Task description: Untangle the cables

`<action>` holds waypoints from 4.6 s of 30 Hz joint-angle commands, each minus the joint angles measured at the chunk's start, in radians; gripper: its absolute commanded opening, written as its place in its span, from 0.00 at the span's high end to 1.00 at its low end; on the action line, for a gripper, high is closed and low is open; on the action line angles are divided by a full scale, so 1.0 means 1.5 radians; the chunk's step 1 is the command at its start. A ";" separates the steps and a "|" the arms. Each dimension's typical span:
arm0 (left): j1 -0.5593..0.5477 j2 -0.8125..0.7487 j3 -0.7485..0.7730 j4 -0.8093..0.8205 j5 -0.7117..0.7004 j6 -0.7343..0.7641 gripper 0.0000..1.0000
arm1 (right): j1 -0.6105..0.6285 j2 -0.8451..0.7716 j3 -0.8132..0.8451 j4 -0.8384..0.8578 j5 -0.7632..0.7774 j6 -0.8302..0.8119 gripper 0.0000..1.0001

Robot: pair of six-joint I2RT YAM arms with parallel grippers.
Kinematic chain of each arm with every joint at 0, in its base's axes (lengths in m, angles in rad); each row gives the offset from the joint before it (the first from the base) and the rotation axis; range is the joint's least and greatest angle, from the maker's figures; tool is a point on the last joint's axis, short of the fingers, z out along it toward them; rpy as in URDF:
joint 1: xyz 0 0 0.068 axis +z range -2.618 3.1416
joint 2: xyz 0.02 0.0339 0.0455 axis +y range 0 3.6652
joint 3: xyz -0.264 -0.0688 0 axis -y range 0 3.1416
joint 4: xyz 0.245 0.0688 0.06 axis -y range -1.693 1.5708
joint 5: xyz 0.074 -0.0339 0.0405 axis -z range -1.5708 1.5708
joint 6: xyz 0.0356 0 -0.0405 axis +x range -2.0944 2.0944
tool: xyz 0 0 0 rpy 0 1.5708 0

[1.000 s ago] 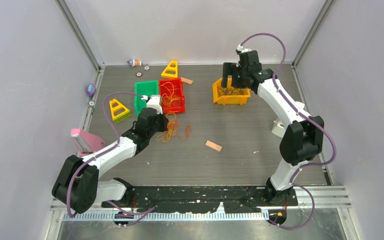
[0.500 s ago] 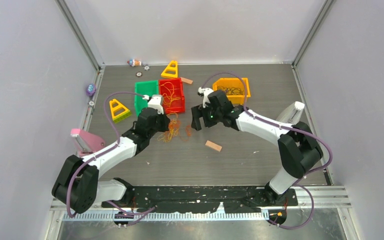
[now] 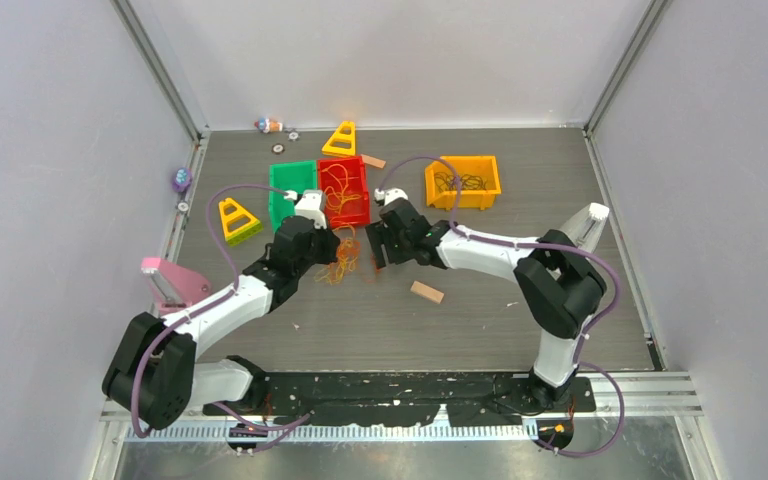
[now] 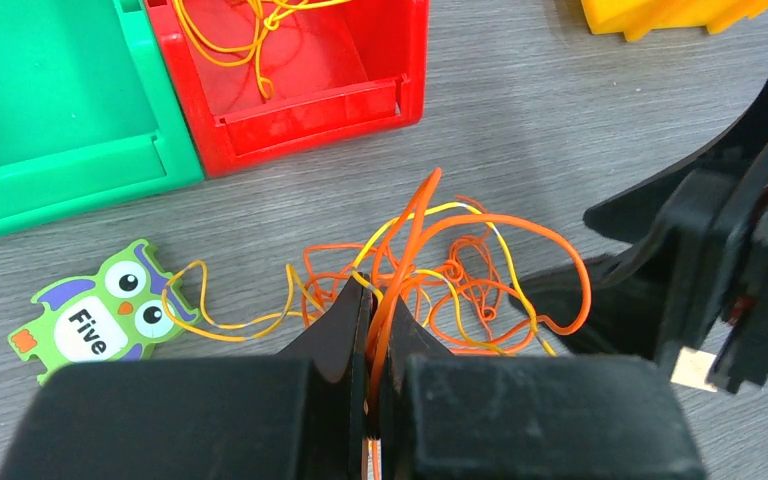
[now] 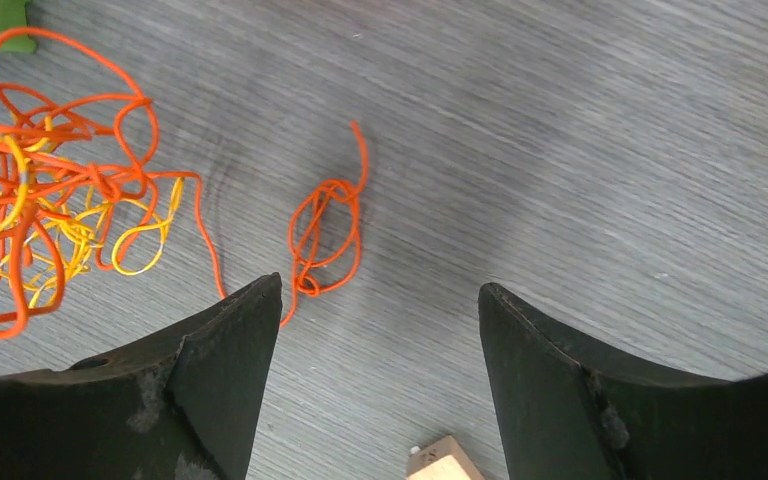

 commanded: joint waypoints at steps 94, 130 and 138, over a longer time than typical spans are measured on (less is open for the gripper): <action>0.025 -0.005 -0.095 0.425 0.378 -0.081 0.18 | -0.196 -0.292 -0.077 0.109 -0.371 0.265 0.95; 0.065 -0.007 -0.029 0.107 0.110 -0.069 1.00 | -0.306 -0.342 -0.263 0.053 -0.102 0.203 0.93; 0.065 -0.012 -0.028 0.109 0.122 -0.050 1.00 | -0.306 -0.357 -0.282 0.094 -0.170 0.130 0.41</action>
